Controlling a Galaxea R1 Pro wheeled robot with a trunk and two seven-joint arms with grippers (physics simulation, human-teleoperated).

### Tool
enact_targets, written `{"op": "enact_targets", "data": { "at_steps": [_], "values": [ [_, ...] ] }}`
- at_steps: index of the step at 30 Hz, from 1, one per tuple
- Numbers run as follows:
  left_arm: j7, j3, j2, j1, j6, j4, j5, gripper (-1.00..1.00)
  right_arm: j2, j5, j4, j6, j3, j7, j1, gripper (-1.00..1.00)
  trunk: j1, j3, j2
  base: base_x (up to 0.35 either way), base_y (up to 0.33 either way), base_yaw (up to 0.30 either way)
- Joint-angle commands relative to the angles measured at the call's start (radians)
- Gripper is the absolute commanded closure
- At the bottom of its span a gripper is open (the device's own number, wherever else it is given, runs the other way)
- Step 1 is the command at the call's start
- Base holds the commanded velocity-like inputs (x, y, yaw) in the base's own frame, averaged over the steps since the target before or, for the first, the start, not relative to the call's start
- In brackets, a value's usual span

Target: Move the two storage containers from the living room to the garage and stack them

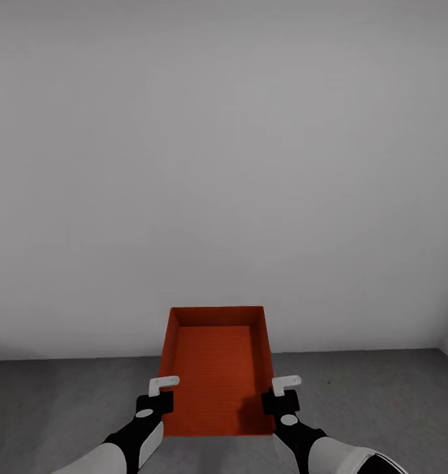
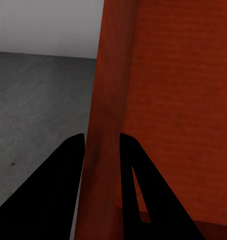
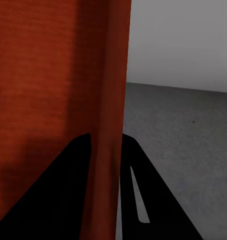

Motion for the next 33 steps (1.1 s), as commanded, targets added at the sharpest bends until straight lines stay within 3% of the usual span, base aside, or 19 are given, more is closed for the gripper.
{"op": "enact_targets", "data": {
  "at_steps": [1, 33],
  "values": [
    [0.012, 0.011, 0.0, -0.001, -0.006, 0.0, -0.001, 1.0, 0.003, 0.005, -0.01, 0.002, -0.033, -0.004, -0.001, 1.0, 0.001, -0.003, -0.002, 0.212, 0.0, 0.0],
    [0.012, 0.011, 0.0, -0.001, -0.006, 0.0, -0.003, 1.0, 0.003, 0.005, -0.01, 0.001, -0.033, -0.004, -0.001, 1.0, 0.001, -0.054, -0.002, 0.019, 0.0, 0.0]
  ]
}}
